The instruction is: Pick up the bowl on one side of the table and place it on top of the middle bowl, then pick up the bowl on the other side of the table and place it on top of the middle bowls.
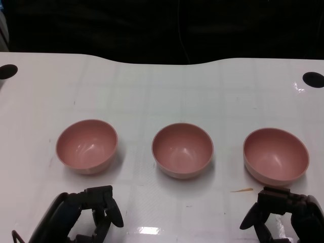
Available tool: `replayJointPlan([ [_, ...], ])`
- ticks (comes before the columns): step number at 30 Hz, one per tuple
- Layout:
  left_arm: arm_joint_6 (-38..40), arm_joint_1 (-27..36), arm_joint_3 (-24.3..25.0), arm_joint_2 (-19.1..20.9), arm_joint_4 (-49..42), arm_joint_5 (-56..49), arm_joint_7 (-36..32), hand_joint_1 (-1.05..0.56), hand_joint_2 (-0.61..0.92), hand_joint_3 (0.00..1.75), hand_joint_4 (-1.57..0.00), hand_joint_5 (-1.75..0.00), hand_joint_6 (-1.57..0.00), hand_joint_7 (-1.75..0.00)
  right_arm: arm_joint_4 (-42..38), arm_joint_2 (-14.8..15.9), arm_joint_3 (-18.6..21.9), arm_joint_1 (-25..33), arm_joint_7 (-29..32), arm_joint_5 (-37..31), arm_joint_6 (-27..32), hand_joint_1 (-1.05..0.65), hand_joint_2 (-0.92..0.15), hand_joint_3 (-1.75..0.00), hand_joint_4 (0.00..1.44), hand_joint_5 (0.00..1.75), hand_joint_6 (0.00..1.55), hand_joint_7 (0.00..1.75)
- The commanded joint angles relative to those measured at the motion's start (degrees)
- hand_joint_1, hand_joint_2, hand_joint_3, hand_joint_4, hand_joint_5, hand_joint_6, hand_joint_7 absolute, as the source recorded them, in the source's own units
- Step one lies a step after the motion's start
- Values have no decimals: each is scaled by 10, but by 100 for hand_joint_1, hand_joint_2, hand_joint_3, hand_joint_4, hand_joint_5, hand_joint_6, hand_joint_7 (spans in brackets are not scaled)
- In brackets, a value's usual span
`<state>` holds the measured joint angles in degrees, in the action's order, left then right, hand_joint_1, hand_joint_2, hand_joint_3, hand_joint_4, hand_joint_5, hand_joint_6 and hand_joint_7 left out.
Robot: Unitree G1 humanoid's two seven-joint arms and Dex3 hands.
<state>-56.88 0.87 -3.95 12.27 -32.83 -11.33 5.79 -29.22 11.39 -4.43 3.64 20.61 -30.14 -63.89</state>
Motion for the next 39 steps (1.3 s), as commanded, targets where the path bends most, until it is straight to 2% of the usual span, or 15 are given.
replayJointPlan([
  [1,-3,-2,6,10,-1,0,-8,-8,28,147,-83,-167,-87,-130,-5,6,4,-2,3,6,-2,2,-17,-154,88,159,93,115],
  [28,-8,0,9,10,-1,-1,-11,-8,30,146,-83,-166,-86,-130,5,5,2,5,0,6,3,2,-16,-154,88,159,93,115],
  [30,-19,-1,14,7,-7,-1,-20,-5,37,133,-80,-160,-86,-120,7,4,3,5,2,4,3,2,-17,-153,87,159,93,115],
  [31,-24,-2,16,6,-10,-3,-25,-5,41,123,-79,-150,-85,-108,8,4,3,6,2,4,4,2,-18,-153,87,159,93,115],
  [34,-24,-2,21,3,-10,-12,-40,-7,47,110,-77,-135,-86,-89,13,4,3,8,0,4,6,1,-18,-152,87,160,92,116],
  [36,-8,2,24,0,0,-15,-48,-10,58,81,-76,-118,-87,-65,14,4,3,9,0,6,6,1,-19,-152,87,161,92,116],
  [38,28,12,29,-1,27,-32,-61,-17,77,37,-72,-90,-83,-29,17,3,4,10,1,5,9,0,-19,-151,87,162,92,116],
  [39,45,17,31,0,43,-44,-69,-19,83,24,-71,-80,-82,-18,19,2,4,11,2,4,11,0,-19,-151,87,162,92,116],
])
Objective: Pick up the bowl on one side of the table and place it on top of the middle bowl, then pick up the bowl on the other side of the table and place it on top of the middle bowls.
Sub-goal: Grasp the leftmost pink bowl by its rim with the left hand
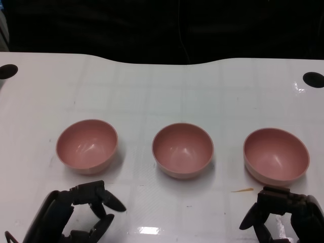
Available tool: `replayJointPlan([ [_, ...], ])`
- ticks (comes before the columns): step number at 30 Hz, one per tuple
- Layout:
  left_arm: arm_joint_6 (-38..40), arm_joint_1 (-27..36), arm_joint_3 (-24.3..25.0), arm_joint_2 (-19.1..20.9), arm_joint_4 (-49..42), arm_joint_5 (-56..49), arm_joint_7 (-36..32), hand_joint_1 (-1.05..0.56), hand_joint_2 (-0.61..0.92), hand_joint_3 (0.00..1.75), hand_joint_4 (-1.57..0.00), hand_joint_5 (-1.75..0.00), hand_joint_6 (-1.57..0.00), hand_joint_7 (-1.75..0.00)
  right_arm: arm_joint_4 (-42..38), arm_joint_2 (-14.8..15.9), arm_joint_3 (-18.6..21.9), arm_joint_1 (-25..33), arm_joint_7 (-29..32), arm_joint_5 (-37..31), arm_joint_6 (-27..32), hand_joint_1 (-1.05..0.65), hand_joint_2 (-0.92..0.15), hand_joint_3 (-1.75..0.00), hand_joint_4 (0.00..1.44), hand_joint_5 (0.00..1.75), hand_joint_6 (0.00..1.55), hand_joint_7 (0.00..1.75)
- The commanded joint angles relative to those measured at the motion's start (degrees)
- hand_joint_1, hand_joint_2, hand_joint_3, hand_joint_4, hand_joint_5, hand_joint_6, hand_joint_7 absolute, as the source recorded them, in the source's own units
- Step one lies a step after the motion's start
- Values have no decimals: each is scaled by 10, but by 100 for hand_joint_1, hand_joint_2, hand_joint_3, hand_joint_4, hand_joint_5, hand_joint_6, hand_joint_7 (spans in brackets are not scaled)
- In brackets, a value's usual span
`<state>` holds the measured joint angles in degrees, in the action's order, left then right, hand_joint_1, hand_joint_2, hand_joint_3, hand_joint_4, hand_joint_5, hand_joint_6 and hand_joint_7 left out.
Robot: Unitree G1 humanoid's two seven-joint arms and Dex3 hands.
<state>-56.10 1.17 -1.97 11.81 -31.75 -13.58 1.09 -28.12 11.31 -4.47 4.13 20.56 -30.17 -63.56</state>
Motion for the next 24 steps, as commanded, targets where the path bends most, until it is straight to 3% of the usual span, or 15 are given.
replayJointPlan([
  [1,50,17,13,6,44,-31,-28,-20,86,16,-70,-74,-81,-12,10,2,5,6,3,4,9,0,-19,-151,87,162,92,116],
  [4,104,30,17,13,101,-72,-46,-26,90,7,-63,-63,-73,-2,17,3,5,9,3,2,14,0,-19,-151,87,163,93,116],
  [9,155,41,14,17,150,-98,-56,-29,92,6,-55,-56,-63,0,18,4,4,10,1,6,14,0,-20,-151,86,164,92,117],
  [12,260,53,12,26,235,-178,-58,-34,92,5,-42,-48,-50,0,16,2,4,10,3,5,10,0,-19,-151,87,162,92,117],
  [15,344,52,2,28,285,-249,-65,-39,92,3,-40,-34,-43,0,12,2,2,8,2,7,11,0,-18,-152,87,161,92,117],
  [24,478,2,-51,35,290,-395,-135,-49,89,0,-37,-22,-34,0,13,1,2,7,4,1,15,1,-17,-154,88,160,93,116],
])
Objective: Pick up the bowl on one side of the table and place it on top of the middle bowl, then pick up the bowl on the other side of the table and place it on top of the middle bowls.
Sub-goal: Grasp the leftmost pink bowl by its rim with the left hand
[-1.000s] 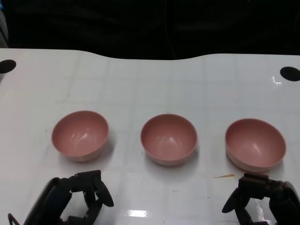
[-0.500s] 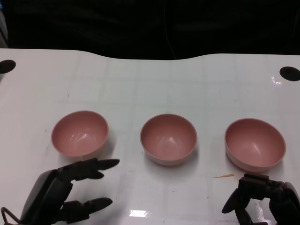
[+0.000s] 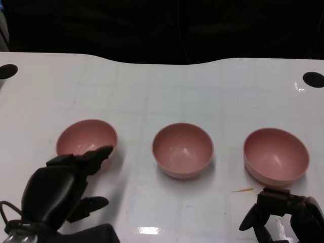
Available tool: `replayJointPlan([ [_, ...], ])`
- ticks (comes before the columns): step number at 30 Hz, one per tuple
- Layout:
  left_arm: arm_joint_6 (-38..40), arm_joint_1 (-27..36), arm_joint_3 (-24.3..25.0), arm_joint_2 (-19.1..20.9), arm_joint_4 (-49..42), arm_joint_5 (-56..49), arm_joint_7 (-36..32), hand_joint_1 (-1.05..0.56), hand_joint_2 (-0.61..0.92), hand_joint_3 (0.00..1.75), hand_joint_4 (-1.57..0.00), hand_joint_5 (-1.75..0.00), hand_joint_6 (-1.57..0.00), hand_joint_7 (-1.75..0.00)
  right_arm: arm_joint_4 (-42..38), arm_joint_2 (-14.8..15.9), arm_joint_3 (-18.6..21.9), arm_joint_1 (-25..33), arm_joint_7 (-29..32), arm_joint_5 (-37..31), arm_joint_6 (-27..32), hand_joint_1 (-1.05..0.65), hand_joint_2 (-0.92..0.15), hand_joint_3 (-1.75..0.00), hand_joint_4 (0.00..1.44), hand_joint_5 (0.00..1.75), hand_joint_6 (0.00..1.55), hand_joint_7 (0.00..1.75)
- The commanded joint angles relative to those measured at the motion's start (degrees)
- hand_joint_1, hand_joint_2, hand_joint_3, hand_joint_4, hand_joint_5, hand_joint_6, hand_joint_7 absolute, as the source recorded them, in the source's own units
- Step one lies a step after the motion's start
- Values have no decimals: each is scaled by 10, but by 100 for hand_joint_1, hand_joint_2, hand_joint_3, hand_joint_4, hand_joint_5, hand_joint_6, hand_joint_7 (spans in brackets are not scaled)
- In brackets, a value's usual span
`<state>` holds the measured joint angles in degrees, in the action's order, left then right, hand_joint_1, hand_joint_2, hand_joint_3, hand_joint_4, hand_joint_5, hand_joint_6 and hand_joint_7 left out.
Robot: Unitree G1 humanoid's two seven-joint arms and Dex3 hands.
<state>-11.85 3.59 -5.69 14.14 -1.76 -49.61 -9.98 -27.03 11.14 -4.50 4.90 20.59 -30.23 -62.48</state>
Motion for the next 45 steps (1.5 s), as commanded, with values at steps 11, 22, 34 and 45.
replayJointPlan([
  [11,193,-102,-94,5,-69,-119,-11,-55,90,1,-31,-16,-27,0,7,2,1,0,7,-6,8,0,-18,-153,87,162,93,115],
  [22,230,-165,-151,4,-161,-108,-8,-52,90,0,-46,-15,-39,-3,10,2,-1,2,4,-2,9,-1,-17,-153,86,164,93,115],
  [34,202,-277,-218,-10,-383,-82,-90,-40,92,10,-82,-20,-61,-6,18,2,-3,7,6,-7,15,-2,-15,-156,86,165,92,115],
  [45,150,-291,-236,2,-402,-55,-189,-32,92,18,-102,-81,-79,-50,20,2,-3,8,5,-6,16,-2,-14,-157,86,165,92,116],
])
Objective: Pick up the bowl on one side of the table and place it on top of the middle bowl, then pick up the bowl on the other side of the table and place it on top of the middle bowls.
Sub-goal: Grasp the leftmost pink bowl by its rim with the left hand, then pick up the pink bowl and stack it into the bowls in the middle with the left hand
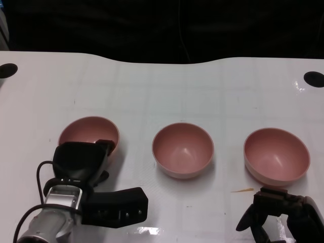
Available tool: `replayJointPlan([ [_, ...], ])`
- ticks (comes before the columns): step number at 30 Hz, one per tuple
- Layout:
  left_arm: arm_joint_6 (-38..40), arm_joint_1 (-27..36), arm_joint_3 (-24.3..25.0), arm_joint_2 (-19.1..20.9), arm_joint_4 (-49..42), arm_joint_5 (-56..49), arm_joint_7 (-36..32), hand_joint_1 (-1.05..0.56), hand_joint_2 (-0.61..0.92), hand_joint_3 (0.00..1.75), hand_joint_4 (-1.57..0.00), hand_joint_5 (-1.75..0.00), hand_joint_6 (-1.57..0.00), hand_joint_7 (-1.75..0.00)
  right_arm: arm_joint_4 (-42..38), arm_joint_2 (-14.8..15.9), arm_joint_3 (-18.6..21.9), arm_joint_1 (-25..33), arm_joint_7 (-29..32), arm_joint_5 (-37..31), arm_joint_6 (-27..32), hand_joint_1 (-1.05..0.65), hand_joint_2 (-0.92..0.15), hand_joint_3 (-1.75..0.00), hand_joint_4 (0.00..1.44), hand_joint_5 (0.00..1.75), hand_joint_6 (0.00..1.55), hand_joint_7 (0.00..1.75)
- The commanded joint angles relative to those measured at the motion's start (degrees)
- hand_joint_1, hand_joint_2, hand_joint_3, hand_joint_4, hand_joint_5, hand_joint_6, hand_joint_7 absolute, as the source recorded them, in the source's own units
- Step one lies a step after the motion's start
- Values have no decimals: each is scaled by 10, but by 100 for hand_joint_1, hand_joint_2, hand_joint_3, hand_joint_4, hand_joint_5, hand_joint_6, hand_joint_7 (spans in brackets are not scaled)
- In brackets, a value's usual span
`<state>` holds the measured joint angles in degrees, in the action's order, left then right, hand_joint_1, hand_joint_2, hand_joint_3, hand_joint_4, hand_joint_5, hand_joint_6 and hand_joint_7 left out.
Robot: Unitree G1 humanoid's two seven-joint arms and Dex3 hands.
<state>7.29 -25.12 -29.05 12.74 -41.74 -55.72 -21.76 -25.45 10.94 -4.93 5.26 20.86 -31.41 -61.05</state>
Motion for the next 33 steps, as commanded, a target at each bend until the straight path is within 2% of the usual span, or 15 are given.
replayJointPlan([
  [1,-60,-4,-2,21,5,5,-103,-27,88,23,-94,-136,-78,-99,3,3,1,4,3,5,2,-1,-14,-156,86,165,92,116],
  [2,-69,-4,-2,26,12,3,-122,-25,86,25,-91,-155,-77,-118,3,3,0,3,4,4,2,-1,-14,-157,86,165,92,116],
  [3,-72,-5,-3,28,15,2,-129,-24,84,28,-89,-167,-75,-132,2,2,0,3,4,3,2,-1,-13,-157,86,166,92,116],
  [4,-72,-5,-4,30,20,0,-132,-23,83,29,-88,-171,-74,-139,2,2,0,2,5,3,2,-1,-13,-157,86,166,92,116],
  [6,-71,-5,-5,33,25,-2,-136,-23,81,32,-88,-174,-72,-147,1,2,0,2,4,4,3,-1,-13,-157,86,166,92,116],
  [9,-70,-4,-7,34,27,-2,-137,-23,80,33,-87,-175,-70,-151,1,2,-1,2,4,4,3,-1,-13,-157,86,166,92,116],
  [12,-70,2,-4,44,70,-3,-126,-23,76,38,-86,-175,-67,-160,3,0,-1,2,5,3,6,-2,-13,-158,86,166,93,116],
  [19,-76,11,-4,55,120,-4,-123,-23,71,46,-87,-175,-73,-150,6,0,-3,4,5,4,7,-2,-14,-158,85,167,93,115],
  [20,-84,14,-2,59,150,-3,-119,-23,67,51,-88,-175,-76,-145,8,1,-2,5,6,2,8,-1,-13,-158,85,166,93,115],
  [22,-98,21,1,63,191,2,-112,-22,50,83,-88,-175,-69,-166,10,1,-2,6,6,1,10,0,-12,-159,86,164,93,116],
  [23,-107,23,4,62,202,7,-112,-22,47,87,-89,-175,-69,-166,10,0,-3,6,5,3,10,-1,-12,-159,87,164,93,116],
  [26,-125,24,8,59,227,11,-115,-22,39,95,-91,-175,-78,-150,6,1,-4,4,4,6,8,-1,-13,-158,86,164,93,116],
  [33,-166,15,7,47,255,27,-95,-21,38,102,-92,-175,-79,-149,2,1,-3,1,8,2,5,-1,-13,-157,87,164,92,115],
])
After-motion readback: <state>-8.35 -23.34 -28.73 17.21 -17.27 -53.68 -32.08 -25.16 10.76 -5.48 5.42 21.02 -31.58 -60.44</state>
